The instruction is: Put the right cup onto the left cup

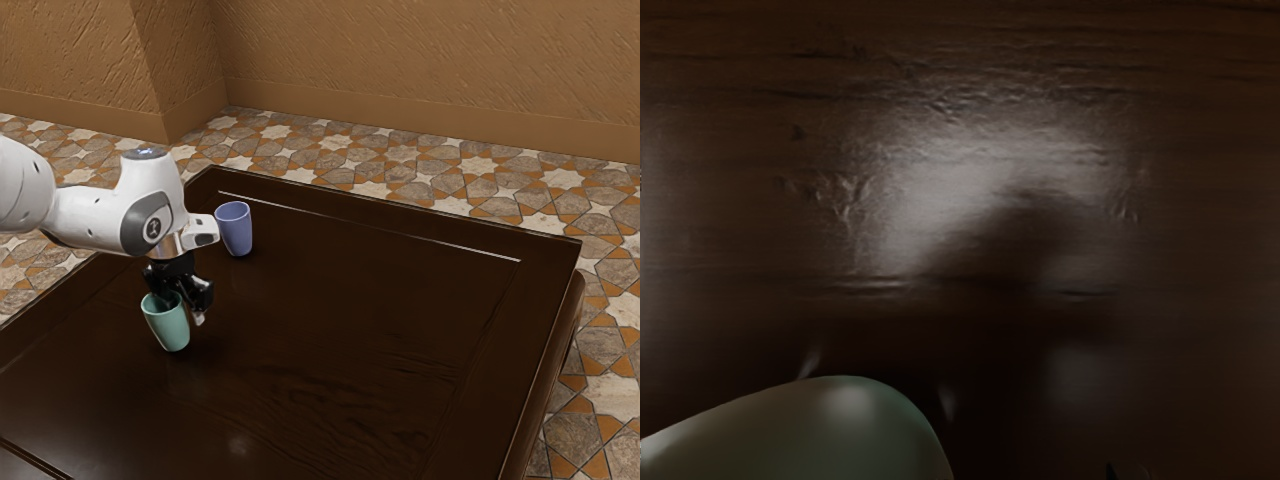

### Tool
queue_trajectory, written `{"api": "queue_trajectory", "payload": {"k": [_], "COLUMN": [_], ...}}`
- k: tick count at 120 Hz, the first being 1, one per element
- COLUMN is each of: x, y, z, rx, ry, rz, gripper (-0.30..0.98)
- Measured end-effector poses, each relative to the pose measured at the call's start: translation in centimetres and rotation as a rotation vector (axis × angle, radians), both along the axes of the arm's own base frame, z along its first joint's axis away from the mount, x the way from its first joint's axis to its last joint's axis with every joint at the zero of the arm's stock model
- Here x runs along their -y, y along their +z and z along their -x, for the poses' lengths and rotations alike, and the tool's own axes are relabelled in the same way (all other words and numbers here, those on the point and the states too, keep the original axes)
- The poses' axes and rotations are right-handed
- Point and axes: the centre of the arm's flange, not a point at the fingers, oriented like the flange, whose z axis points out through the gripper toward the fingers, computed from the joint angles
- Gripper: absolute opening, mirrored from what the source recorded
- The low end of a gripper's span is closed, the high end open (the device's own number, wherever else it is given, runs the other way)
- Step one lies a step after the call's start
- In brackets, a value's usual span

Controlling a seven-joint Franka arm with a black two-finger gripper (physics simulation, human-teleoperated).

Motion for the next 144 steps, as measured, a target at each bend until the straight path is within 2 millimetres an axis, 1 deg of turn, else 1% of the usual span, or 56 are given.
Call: {"api": "queue_trajectory", "payload": {"k": [9, 21, 37, 46, 51, 64, 72, 82, 87, 98, 107, 114, 124, 132, 139, 144], "x": [0.0, 0.0, 0.1, 0.2, 0.1, 0.1, 0.0, 0.0, 0.0, 0.7, 1.4, 1.9, 3.2, 4.6, 6.0, 7.0], "y": [0.0, 0.1, 0.3, 1.3, 2.4, 5.7, 8.3, 12.2, 13.4, 14.4, 14.4, 15.1, 15.7, 15.8, 15.9, 15.9], "z": [-0.1, -0.1, -0.2, -0.6, -1.1, -3.0, -4.5, -6.6, -7.5, -8.7, -9.4, -11.8, -14.2, -16.3, -17.7, -18.3], "rx": [0.004, 0.008, 0.014, 0.031, 0.045, 0.086, 0.118, 0.162, 0.171, 0.169, 0.159, 0.163, 0.156, 0.15, 0.144, 0.137], "ry": [0.001, 0.004, 0.002, -0.005, -0.007, -0.014, -0.017, -0.021, -0.024, -0.036, -0.047, -0.058, -0.081, -0.101, -0.123, -0.138], "rz": [0.0, 0.0, -0.002, -0.007, -0.011, -0.019, -0.026, -0.036, -0.04, -0.044, -0.047, -0.062, -0.082, -0.093, -0.097, -0.099], "gripper": [0.14, 0.03, -0.04, -0.06, -0.06, -0.07, -0.07, -0.08, -0.08, -0.08, -0.09, -0.09, -0.09, -0.09, -0.09, -0.09]}}
